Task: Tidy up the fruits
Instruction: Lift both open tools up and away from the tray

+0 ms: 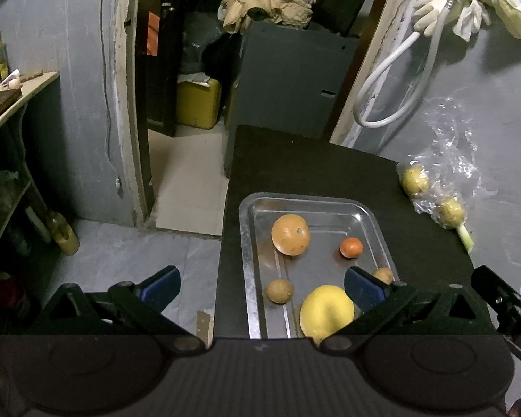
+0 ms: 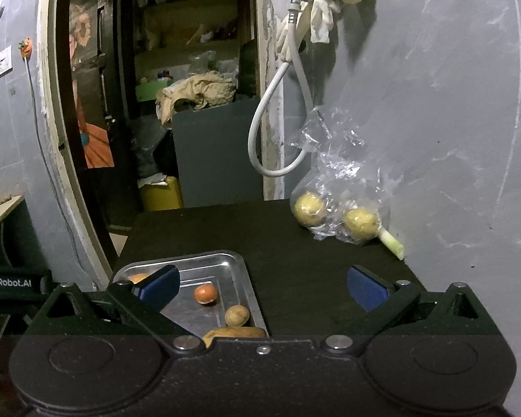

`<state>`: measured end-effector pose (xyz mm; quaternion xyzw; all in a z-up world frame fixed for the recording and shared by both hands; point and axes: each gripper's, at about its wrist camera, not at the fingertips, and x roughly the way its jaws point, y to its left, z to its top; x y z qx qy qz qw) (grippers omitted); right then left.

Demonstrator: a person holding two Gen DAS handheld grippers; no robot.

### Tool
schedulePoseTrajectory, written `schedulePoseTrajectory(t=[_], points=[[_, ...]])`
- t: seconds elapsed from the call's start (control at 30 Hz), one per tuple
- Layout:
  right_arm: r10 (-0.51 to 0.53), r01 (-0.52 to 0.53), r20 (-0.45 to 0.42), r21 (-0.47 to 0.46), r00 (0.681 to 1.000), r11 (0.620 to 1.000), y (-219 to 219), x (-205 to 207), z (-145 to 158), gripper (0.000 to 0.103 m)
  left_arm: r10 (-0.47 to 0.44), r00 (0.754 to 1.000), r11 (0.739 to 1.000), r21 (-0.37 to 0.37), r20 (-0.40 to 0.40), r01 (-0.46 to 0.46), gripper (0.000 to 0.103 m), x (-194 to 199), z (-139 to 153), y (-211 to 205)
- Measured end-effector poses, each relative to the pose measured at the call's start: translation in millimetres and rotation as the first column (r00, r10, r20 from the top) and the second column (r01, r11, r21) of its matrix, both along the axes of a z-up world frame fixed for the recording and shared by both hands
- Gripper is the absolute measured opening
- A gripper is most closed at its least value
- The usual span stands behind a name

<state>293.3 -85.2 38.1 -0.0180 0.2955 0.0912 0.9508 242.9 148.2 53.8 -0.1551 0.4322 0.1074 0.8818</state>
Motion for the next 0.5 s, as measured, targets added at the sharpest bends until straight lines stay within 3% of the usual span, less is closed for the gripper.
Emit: schedulePoseTrajectory(t=[0.5], points=[[-0.021, 0.022, 0.039, -0.029, 0.999, 0.999, -16, -37, 4, 0.102, -0.065, 0.996, 0.997, 0.043, 0.055, 0.063, 0.102, -30, 13, -16]])
